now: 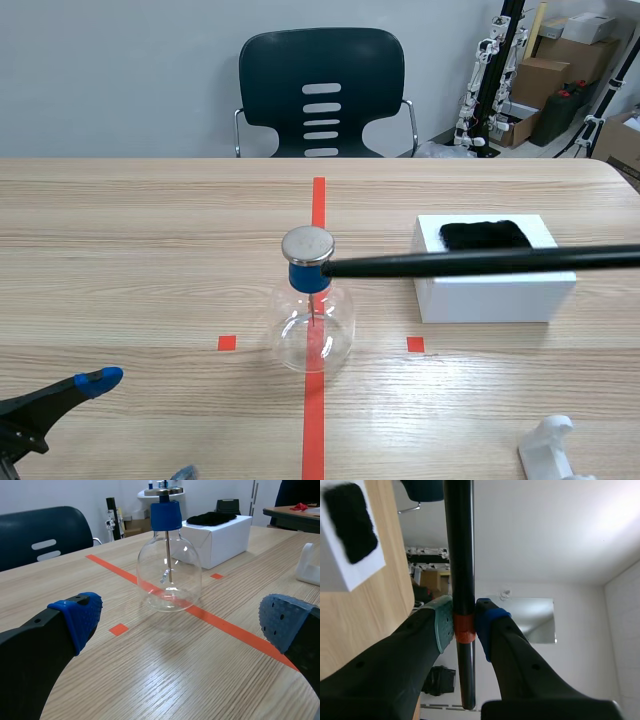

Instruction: Do the electroscope experiment. move the rod toward and away from the electroscope

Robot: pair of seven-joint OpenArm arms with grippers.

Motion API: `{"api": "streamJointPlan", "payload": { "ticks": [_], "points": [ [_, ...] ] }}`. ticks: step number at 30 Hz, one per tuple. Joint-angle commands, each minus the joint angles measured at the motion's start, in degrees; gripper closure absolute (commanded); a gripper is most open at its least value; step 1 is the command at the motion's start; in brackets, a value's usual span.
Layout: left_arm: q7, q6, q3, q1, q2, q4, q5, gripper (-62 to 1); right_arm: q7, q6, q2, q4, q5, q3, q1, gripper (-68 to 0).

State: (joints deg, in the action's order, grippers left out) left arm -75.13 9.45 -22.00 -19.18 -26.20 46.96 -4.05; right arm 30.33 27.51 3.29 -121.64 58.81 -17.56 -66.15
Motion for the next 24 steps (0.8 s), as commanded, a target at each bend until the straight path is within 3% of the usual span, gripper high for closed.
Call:
{"api": "streamJointPlan", "payload": {
  "ticks": [1,24],
  "points": [
    [-0.94,0.11,0.11,0.31,-0.37,0.31,0.33,-62.3,0.52,1.36,-0.50,-1.31,-0.52,-0.17,-0.59,-1.1],
    [-0.94,0.11,0.11,0.31,-0.37,0.31,0.33,-62.3,0.52,1.40,-1.07,-1.31,-0.55,-0.11,-0.50,-1.1]
  ]
}}
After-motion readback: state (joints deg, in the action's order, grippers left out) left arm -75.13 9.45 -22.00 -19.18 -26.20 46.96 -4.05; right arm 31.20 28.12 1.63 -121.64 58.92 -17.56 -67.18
